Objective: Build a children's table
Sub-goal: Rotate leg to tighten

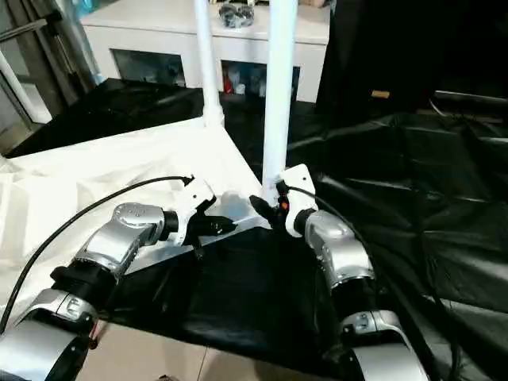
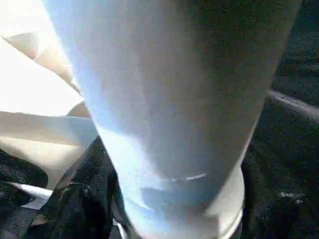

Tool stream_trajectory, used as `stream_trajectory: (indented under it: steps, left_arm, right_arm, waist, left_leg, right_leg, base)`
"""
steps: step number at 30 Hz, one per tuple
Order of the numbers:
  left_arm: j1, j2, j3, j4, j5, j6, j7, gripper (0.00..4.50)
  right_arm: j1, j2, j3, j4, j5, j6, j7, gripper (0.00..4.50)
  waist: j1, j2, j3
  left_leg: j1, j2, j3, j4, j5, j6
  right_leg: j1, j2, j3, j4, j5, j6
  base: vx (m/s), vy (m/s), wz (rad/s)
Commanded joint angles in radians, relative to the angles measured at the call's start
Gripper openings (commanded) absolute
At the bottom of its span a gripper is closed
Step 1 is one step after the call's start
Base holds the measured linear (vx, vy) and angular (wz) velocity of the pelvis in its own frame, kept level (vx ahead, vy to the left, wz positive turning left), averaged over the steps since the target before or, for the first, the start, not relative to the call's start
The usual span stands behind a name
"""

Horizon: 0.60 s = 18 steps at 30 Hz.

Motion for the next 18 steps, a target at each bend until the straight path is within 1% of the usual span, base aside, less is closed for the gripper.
stream_trajectory:
  steps: [1,2,3,4,5,6,7,8,9,10,11,12,13,14,15,16,17,18]
  left_arm:
    - [-0.024,-0.051,-0.022,0.003,0.007,-0.028,0.051,0.00]
    - [-0.012,-0.045,-0.031,-0.012,0.007,-0.043,0.028,0.00]
    - [-0.007,-0.043,-0.035,-0.018,0.006,-0.049,0.019,0.00]
    - [0.006,-0.033,-0.044,-0.037,0.002,-0.053,-0.006,0.00]
    - [0.006,-0.033,-0.044,-0.037,0.002,-0.053,-0.006,0.00]
    - [0.025,-0.011,-0.058,-0.067,-0.007,-0.084,-0.065,0.00]
    - [0.038,0.004,-0.062,-0.087,-0.018,-0.109,-0.107,0.00]
    - [0.046,0.013,-0.064,-0.100,-0.026,-0.126,-0.133,0.00]
    - [0.057,0.025,-0.063,-0.123,-0.044,-0.124,-0.173,0.00]
    - [0.065,0.040,-0.066,-0.144,-0.055,-0.117,-0.207,0.00]
    - [0.070,0.054,-0.071,-0.154,-0.056,-0.125,-0.232,0.00]
    - [0.073,0.071,-0.077,-0.161,-0.054,-0.135,-0.257,0.00]
    - [0.073,0.076,-0.079,-0.162,-0.051,-0.140,-0.262,0.00]
    - [0.077,0.091,-0.081,-0.165,-0.053,-0.141,-0.280,0.00]
    - [0.077,0.091,-0.081,-0.165,-0.053,-0.141,-0.280,0.00]
    - [0.083,0.109,-0.086,-0.178,-0.059,-0.145,-0.312,0.00]
    - [0.086,0.117,-0.089,-0.185,-0.060,-0.145,-0.324,0.00]
    - [0.086,0.117,-0.089,-0.185,-0.060,-0.145,-0.324,0.00]
  right_arm:
    - [0.008,0.097,0.098,0.025,0.014,0.027,0.089,3.44]
    - [0.009,0.085,0.110,0.016,0.006,0.019,0.103,3.50]
    - [0.010,0.080,0.116,0.012,0.002,0.015,0.108,3.50]
    - [0.014,0.066,0.127,-0.003,-0.004,0.006,0.123,3.77]
    - [0.014,0.066,0.127,-0.003,-0.004,0.006,0.123,3.77]
    - [0.024,0.036,0.134,-0.035,0.007,-0.005,0.180,3.77]
    - [0.036,0.008,0.145,-0.065,0.014,-0.009,0.236,3.77]
    - [0.044,-0.010,0.153,-0.083,0.018,-0.011,0.273,3.77]
    - [0.057,-0.038,0.167,-0.116,0.024,-0.016,0.330,3.77]
    - [0.071,-0.071,0.182,-0.155,0.036,-0.014,0.394,3.77]
    - [0.081,-0.098,0.195,-0.186,0.044,-0.011,0.445,3.77]
    - [0.093,-0.136,0.211,-0.222,0.053,-0.015,0.508,3.77]
    - [0.096,-0.146,0.216,-0.231,0.055,-0.016,0.525,3.77]
    - [0.105,-0.184,0.229,-0.254,0.055,-0.023,0.588,3.77]
    - [0.105,-0.184,0.229,-0.254,0.055,-0.023,0.588,3.77]
    - [0.104,-0.219,0.236,-0.257,0.054,-0.035,0.646,3.77]
    - [0.103,-0.232,0.238,-0.256,0.054,-0.041,0.667,3.77]
    - [0.103,-0.232,0.238,-0.256,0.054,-0.041,0.667,3.77]
  waist:
    - [0.000,-0.008,-0.054]
    - [-0.002,-0.006,-0.052]
    - [-0.002,-0.006,-0.052]
    - [-0.003,-0.005,-0.052]
    - [-0.005,-0.006,-0.053]
    - [-0.004,-0.006,-0.053]
    - [-0.003,0.000,-0.055]
    - [-0.003,-0.004,-0.058]
    - [-0.004,-0.007,-0.057]
    - [-0.001,-0.007,-0.060]
    - [0.001,-0.007,-0.063]
    - [0.007,-0.012,-0.064]
    - [0.012,-0.011,-0.066]
    - [0.018,-0.008,-0.064]
    - [0.018,-0.008,-0.064]
    - [0.026,-0.008,-0.063]
    - [0.028,-0.008,-0.063]
    - [0.028,-0.009,-0.060]
  left_leg:
    - [0.009,0.034,-0.018,-0.084,-0.313,0.005]
    - [0.010,0.034,-0.018,-0.085,-0.333,0.003]
    - [0.010,0.034,-0.018,-0.085,-0.333,0.003]
    - [0.010,0.036,-0.020,-0.087,-0.345,-0.001]
    - [0.009,0.035,-0.019,-0.087,-0.341,-0.002]
    - [0.009,0.036,-0.020,-0.088,-0.343,-0.001]
    - [0.009,0.037,-0.021,-0.086,-0.344,0.000]
    - [0.004,0.039,-0.018,-0.084,-0.312,0.018]
    - [0.007,0.039,-0.015,-0.083,-0.302,0.023]
    - [0.009,0.040,-0.014,-0.080,-0.287,0.028]
    - [0.003,0.040,-0.011,-0.077,-0.245,0.046]
    - [0.003,0.040,-0.010,-0.075,-0.211,0.063]
    - [0.002,0.041,-0.009,-0.072,-0.191,0.073]
    - [0.000,0.042,-0.006,-0.070,-0.167,0.091]
    - [0.000,0.042,-0.006,-0.070,-0.167,0.091]
    - [0.003,0.043,-0.007,-0.070,-0.178,0.088]
    - [0.004,0.044,-0.006,-0.070,-0.186,0.084]
    - [0.003,0.044,-0.007,-0.073,-0.202,0.077]
  right_leg:
    - [0.034,-0.053,0.040,-0.093,-0.343,-0.196]
    - [0.033,-0.052,0.040,-0.095,-0.357,-0.195]
    - [0.033,-0.052,0.040,-0.095,-0.357,-0.195]
    - [0.034,-0.054,0.040,-0.095,-0.363,-0.195]
    - [0.035,-0.053,0.041,-0.094,-0.355,-0.196]
    - [0.035,-0.054,0.040,-0.094,-0.354,-0.197]
    - [0.036,-0.054,0.041,-0.092,-0.344,-0.199]
    - [0.042,-0.052,0.042,-0.086,-0.270,-0.210]
    - [0.039,-0.051,0.043,-0.086,-0.251,-0.218]
    - [0.040,-0.051,0.043,-0.082,-0.225,-0.228]
    - [0.046,-0.048,0.043,-0.074,-0.163,-0.246]
    - [0.047,-0.047,0.041,-0.070,-0.118,-0.260]
    - [0.050,-0.048,0.040,-0.065,-0.096,-0.264]
    - [0.047,-0.048,0.039,-0.063,-0.070,-0.278]
    - [0.047,-0.048,0.039,-0.063,-0.070,-0.278]
    - [0.045,-0.051,0.039,-0.064,-0.098,-0.282]
    - [0.045,-0.051,0.039,-0.065,-0.111,-0.281]
    - [0.045,-0.051,0.040,-0.068,-0.143,-0.276]
  base:
    - [0.000,0.000,0.00]
    - [0.000,0.000,0.00]
    - [0.000,0.000,0.00]
    - [0.000,0.000,0.00]
    - [0.000,0.000,0.00]
    - [0.000,0.000,0.00]
    - [0.000,0.000,0.00]
    - [0.000,0.000,0.00]
    - [0.000,0.000,0.00]
    - [0.000,0.000,0.00]
    - [0.000,0.000,0.00]
    - [0.000,0.000,0.00]
    - [0.000,0.000,0.00]
    - [0.000,0.000,0.00]
    - [0.000,0.000,0.00]
    - [0.000,0.000,0.00]
    - [0.000,0.000,0.00]
    - [0.000,0.000,0.00]
